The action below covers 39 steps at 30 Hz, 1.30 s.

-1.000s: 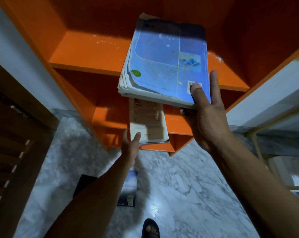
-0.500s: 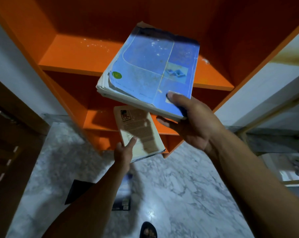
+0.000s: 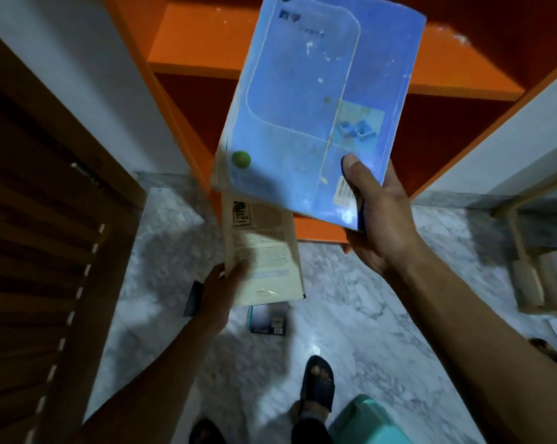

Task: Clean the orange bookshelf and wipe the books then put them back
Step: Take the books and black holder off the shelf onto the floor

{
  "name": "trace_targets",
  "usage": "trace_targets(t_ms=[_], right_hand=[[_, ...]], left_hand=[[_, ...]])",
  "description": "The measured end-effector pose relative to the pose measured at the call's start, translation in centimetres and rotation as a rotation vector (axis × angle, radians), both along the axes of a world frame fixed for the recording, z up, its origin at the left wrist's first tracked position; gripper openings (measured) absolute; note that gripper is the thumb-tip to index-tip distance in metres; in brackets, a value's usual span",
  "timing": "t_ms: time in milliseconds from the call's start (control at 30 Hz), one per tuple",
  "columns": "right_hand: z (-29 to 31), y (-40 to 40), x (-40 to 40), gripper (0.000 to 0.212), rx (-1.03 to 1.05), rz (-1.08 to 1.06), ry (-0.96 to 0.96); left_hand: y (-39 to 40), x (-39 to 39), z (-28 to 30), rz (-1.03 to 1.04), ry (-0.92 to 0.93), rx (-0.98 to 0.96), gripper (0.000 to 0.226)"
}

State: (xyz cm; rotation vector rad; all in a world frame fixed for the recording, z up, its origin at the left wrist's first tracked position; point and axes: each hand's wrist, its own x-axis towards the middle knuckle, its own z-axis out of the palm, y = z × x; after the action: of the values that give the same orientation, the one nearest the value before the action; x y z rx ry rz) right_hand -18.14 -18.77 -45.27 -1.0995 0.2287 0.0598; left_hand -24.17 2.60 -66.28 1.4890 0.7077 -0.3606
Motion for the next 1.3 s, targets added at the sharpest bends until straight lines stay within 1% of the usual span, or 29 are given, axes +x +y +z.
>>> trace_targets(t_ms=[67,167,267,300,333,400,467,500,567,700,733,833,967,1100,1167,1233,1300], right_hand=[[-1.2,1.0,-1.7,0.038,-0.037,0.033,0.022],[-3.3,2.1,-4.0,0.042,-0.056,0.108,0.077],[-6.1,2.5,-5.3,0.041,-0.05,0.173,0.152],[-7.6,2.4,-5.8,0.04,-0.056,0.191,0.186],[-9.2,2.3,-6.3,0.04,-0.064,0.203,0.224],[-13.3,1.5,-7.2,0.04,-0.079,0.202,0.314],[-17.7,0.5,-7.8,0.04,-0.1,0.175,0.386],[-20.1,0.0,-8.0,0.039,-0.115,0.158,0.415],[-24.9,-1.2,-8.5,0.038,-0.155,0.131,0.473],[-34.7,-3.8,-8.9,0.04,-0.207,0.114,0.544],[-36.7,-4.2,-8.9,0.039,-0.216,0.112,0.557],[-41.8,-5.2,-8.8,0.037,-0.229,0.118,0.599],[-46.8,-5.2,-8.8,0.034,-0.221,0.147,0.642],[-50.5,-4.5,-9.2,0.031,-0.196,0.218,0.647],[-51.9,-3.9,-9.6,0.029,-0.185,0.227,0.656],[-53.1,-3.2,-10.2,0.031,-0.189,0.246,0.665],[-54.1,-2.3,-10.9,0.036,-0.187,0.278,0.662]], left_hand=[[2.0,-1.1,-0.3,-0.039,0.037,0.065,0.05],[4.4,-3.2,-1.8,-0.082,0.009,0.148,0.042],[5.8,-5.5,-4.8,-0.076,0.042,0.215,0.057],[6.1,-6.3,-6.2,-0.078,0.068,0.244,0.059],[6.0,-7.0,-7.3,-0.06,0.111,0.253,0.056],[5.8,-8.0,-10.0,-0.019,0.198,0.245,0.043],[5.2,-8.3,-12.6,-0.019,0.229,0.244,0.037],[4.8,-8.1,-14.2,-0.021,0.222,0.259,0.038],[4.2,-8.1,-18.1,-0.034,0.229,0.28,0.048],[2.2,-7.0,-25.2,-0.046,0.233,0.266,0.061],[1.6,-6.8,-27.0,-0.048,0.239,0.251,0.06],[-0.5,-6.1,-31.8,-0.027,0.246,0.205,0.045],[-2.3,-6.6,-37.3,0.042,0.285,0.127,0.029],[-2.4,-7.6,-39.8,0.054,0.307,0.003,0.035],[-1.9,-8.0,-39.9,-0.002,0.365,-0.001,0.03],[-1.4,-8.4,-39.5,-0.049,0.419,0.062,0.019],[-0.6,-9.1,-38.9,-0.148,0.433,0.21,0.019]])
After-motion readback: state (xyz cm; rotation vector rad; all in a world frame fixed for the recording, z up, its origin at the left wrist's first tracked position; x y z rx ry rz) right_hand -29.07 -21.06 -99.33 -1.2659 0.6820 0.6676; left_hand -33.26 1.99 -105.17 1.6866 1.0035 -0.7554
